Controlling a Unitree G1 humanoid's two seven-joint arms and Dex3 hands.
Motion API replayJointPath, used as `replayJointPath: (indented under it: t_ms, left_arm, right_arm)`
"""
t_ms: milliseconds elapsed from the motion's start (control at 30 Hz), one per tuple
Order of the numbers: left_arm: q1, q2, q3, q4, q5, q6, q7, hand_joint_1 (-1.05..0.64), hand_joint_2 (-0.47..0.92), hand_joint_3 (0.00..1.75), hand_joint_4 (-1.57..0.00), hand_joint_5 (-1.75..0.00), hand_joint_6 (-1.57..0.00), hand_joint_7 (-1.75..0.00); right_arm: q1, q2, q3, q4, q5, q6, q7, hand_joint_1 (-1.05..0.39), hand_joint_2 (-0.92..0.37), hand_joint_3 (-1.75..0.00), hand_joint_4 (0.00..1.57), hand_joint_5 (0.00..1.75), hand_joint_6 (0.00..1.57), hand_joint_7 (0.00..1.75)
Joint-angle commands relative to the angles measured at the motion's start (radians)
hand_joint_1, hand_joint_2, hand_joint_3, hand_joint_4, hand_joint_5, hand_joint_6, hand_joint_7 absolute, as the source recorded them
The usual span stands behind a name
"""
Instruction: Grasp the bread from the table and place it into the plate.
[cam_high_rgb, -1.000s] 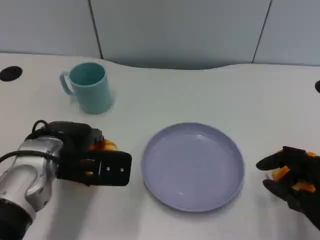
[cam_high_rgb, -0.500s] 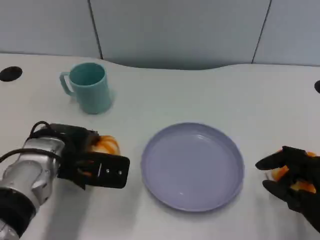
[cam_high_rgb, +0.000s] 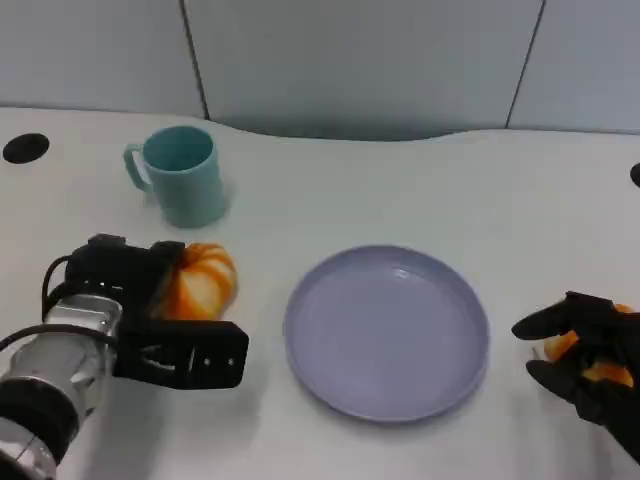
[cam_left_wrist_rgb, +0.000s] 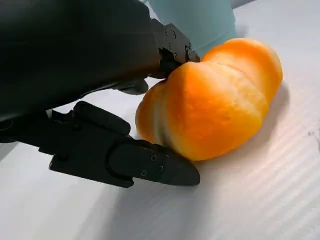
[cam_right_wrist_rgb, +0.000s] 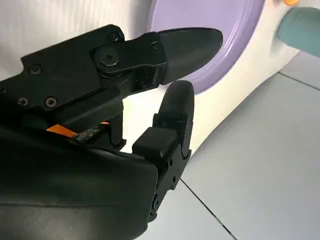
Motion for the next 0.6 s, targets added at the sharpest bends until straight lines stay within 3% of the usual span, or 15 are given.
replayJointPath:
  t_ms: [33,67,100,167,267,467,600]
  left_arm:
    - [0.017,-0.002,0.023,0.045,-0.046,-0.06,0.046,-0.35,0.9,0.01,-0.22,-1.05,-0.43,-0.4]
    - [0.021,0.0,0.041,0.047,-0.069,-0.09,0.072,-0.28,0.87,0.01,-0.26,-1.37,-0.41,-0.88]
    - [0.022,0.0,0.054,0.051,-0.086,-0.106,0.085,-0.23,0.85,0.01,-0.44,-1.59,-0.4,-1.39]
    - [0.016,0.0,0.058,0.061,-0.096,-0.12,0.1,-0.21,0.85,0.01,-0.57,-1.71,-0.4,-1.65]
    - [0.005,0.002,0.054,0.072,-0.096,-0.134,0.102,-0.26,0.89,0.03,-0.7,-1.74,-0.52,-1.74]
    - [0.011,0.018,0.089,0.057,-0.144,-0.196,0.077,-0.25,0.92,0.05,-0.73,-1.75,-0.55,-1.75]
    - [0.052,0.063,0.139,-0.046,-0.205,-0.253,0.036,-0.22,0.91,0.04,-0.75,-1.75,-0.58,-1.75]
  right_arm:
    - [0.005,-0.009,-0.018,-0.006,0.02,-0.004,0.002,-0.27,-0.92,-0.23,0.73,1.21,0.68,0.86]
    - [0.005,-0.01,-0.018,-0.007,0.02,-0.003,0.002,-0.26,-0.92,-0.23,0.73,1.21,0.68,0.86]
    - [0.005,-0.011,-0.017,-0.007,0.021,-0.003,0.002,-0.26,-0.92,-0.23,0.73,1.21,0.68,0.86]
    - [0.005,-0.012,-0.016,-0.01,0.019,0.001,0.001,-0.26,-0.92,-0.23,0.73,1.22,0.67,0.87]
    - [0.005,-0.012,-0.015,-0.009,0.015,0.001,-0.002,-0.27,-0.92,-0.23,0.72,1.21,0.68,0.87]
    - [-0.001,-0.013,-0.015,0.001,0.011,-0.006,-0.007,-0.29,-0.92,-0.23,0.72,1.2,0.68,0.87]
    - [-0.004,-0.01,-0.014,-0.004,0.014,0.004,-0.004,-0.28,-0.92,-0.23,0.73,1.21,0.68,0.87]
